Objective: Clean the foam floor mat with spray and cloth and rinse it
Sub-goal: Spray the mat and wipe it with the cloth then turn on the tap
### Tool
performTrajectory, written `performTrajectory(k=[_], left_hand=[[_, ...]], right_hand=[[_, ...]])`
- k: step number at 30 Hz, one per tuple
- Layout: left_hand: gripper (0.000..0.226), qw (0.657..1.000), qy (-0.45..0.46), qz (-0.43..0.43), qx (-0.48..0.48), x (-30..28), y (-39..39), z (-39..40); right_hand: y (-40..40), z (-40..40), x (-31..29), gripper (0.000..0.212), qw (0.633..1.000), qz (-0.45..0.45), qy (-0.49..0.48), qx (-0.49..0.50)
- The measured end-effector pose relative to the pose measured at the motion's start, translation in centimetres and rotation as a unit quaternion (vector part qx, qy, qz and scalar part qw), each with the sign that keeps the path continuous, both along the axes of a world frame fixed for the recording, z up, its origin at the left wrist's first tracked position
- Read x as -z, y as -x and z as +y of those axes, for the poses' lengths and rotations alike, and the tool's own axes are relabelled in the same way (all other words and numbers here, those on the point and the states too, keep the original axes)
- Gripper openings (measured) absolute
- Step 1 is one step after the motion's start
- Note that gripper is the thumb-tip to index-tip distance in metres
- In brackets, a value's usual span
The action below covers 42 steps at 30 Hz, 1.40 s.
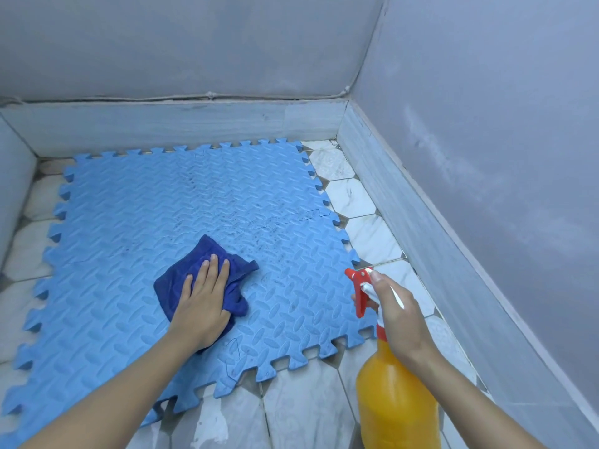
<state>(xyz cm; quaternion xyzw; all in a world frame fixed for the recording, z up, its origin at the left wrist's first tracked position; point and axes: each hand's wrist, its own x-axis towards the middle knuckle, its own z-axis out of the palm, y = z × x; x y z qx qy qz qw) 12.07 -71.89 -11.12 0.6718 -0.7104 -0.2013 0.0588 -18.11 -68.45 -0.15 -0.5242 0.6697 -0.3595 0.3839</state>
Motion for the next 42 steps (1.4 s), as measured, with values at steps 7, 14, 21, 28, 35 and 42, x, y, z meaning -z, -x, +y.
performTrajectory(k=[7,14,21,28,35,42], left_hand=[[0.077,0.999,0.007,-0.036,-0.002,0.3,0.5,0.2],[0.075,0.999,0.023,-0.028,-0.002,0.5,0.4,0.2],[0.076,1.0,0.018,-0.018,-0.011,0.6,0.2,0.0],[0.071,0.997,-0.002,0.031,-0.065,-0.1,2.8,-1.3],[0.076,0.993,-0.005,0.117,-0.02,-1.7,8.9,-3.9],[0.08,0.995,-0.037,-0.002,0.095,-0.4,8.8,-2.4]], right_hand=[[-0.1,0.8,0.3,0.056,1.0,-0.021,0.006,0.008],[-0.4,0.7,0.7,0.076,1.0,-0.01,-0.021,-0.016],[3.2,-0.1,-0.9,0.023,0.996,0.031,0.059,0.059],[8.2,-0.9,-2.7,0.033,0.956,0.107,0.191,0.197],[10.3,-0.1,-2.7,0.019,0.939,0.117,0.232,0.225],[11.9,1.6,-2.8,0.076,0.951,0.122,0.209,0.194]])
